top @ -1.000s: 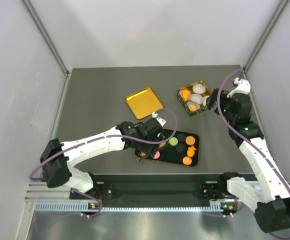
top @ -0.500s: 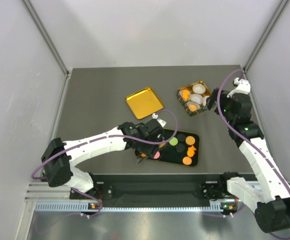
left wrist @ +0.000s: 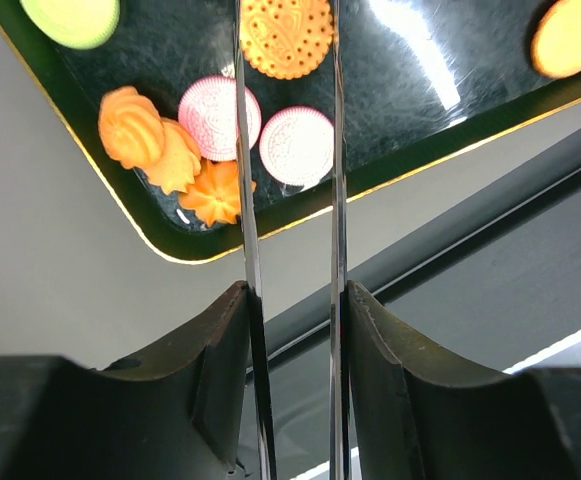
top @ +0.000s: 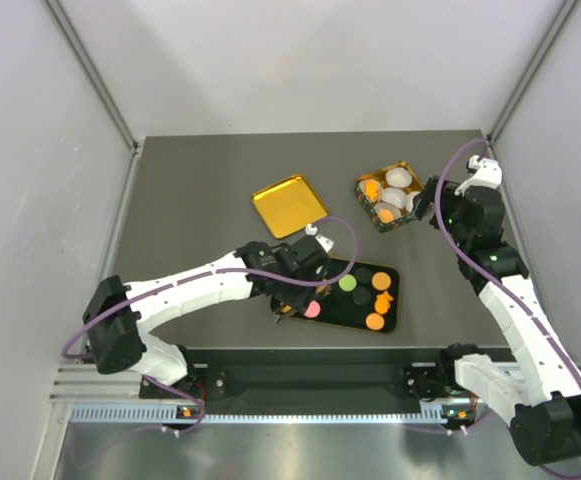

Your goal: Pack the cookies

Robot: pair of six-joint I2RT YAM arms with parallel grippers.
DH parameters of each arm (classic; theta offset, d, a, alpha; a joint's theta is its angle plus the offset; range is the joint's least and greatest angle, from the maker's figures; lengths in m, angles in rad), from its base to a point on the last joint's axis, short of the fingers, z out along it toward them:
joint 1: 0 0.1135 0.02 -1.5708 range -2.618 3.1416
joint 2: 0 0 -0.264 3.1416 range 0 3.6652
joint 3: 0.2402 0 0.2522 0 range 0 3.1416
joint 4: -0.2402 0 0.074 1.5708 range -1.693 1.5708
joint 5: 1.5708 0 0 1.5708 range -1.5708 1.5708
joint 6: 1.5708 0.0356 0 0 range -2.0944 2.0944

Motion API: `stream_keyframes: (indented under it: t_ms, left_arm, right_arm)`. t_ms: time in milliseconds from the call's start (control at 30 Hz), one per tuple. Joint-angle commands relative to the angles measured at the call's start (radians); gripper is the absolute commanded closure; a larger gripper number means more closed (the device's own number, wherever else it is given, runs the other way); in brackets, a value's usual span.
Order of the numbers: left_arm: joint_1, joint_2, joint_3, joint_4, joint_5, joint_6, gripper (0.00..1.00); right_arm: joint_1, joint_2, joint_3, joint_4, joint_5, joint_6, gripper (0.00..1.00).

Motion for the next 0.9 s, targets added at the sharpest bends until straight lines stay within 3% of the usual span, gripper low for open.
stream_keyframes:
  t_ms: [0,267,467,867]
  left_arm:
    - [-0.002,-0.024,0.08,-0.019,-0.027,0.01,0.6]
    - [-0.002,-0.033,0.172,-0.033,-0.078,0.023,0.6]
    - [0.005,0.017,0.248,0.119,-0.147,0.046,0.6]
    - [0.109,0.407,0.579,0.464,-0.069,0.122,0.6]
  right_arm:
    - [-0.014,-0.013,0.016,0.031,0.005,-0.01,0.0]
    - [-0.013,-0.015,0.016,0.031,0.005,-0.009,0.0]
    - [-0.013,-0.024,0.015,0.03,0.025,-0.006,0.0]
    - [-0.014,-0.058,0.015,0.019,0.065,-0.012,0.0]
